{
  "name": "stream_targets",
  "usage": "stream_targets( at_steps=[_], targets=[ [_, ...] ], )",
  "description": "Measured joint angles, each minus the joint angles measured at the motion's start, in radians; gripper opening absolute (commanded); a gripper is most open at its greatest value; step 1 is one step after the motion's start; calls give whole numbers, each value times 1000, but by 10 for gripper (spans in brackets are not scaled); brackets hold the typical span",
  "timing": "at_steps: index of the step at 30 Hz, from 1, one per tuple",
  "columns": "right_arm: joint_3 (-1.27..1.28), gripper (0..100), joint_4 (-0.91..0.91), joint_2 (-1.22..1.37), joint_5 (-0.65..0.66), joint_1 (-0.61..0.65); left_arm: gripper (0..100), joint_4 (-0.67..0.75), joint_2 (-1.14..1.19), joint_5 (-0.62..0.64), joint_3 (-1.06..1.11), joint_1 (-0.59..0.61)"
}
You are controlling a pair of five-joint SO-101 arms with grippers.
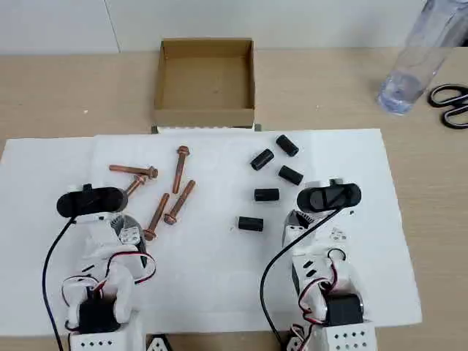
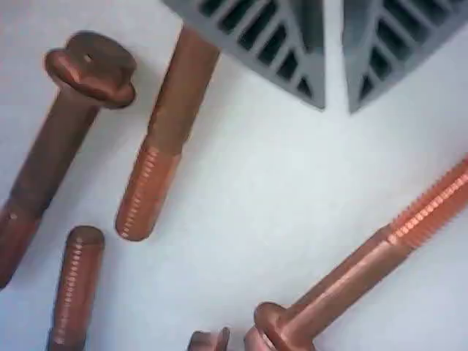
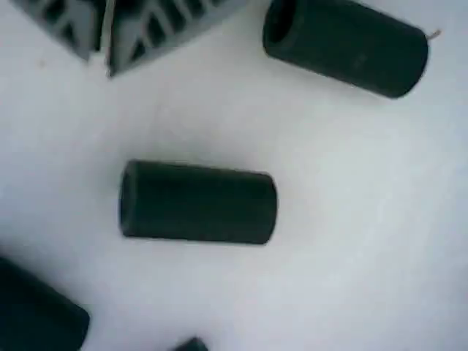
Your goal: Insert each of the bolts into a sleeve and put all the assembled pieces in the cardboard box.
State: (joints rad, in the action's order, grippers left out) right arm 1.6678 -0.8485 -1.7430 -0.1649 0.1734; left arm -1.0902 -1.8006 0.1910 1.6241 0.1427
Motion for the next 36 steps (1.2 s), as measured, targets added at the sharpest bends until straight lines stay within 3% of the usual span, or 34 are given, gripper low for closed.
stream_targets(
  at_steps=[12,18,23,27,36],
  targets=[
    [-396,4,-216,25,0,-9,6,0,0,0,0,0],
    [-628,3,-232,290,0,-17,6,0,0,0,0,0],
    [-868,3,-250,598,0,-107,6,0,0,0,0,0],
    [-1077,3,-382,795,15,-169,6,0,0,0,0,0],
    [-1459,3,-772,1114,37,-180,6,0,0,0,0,0]
  ],
)
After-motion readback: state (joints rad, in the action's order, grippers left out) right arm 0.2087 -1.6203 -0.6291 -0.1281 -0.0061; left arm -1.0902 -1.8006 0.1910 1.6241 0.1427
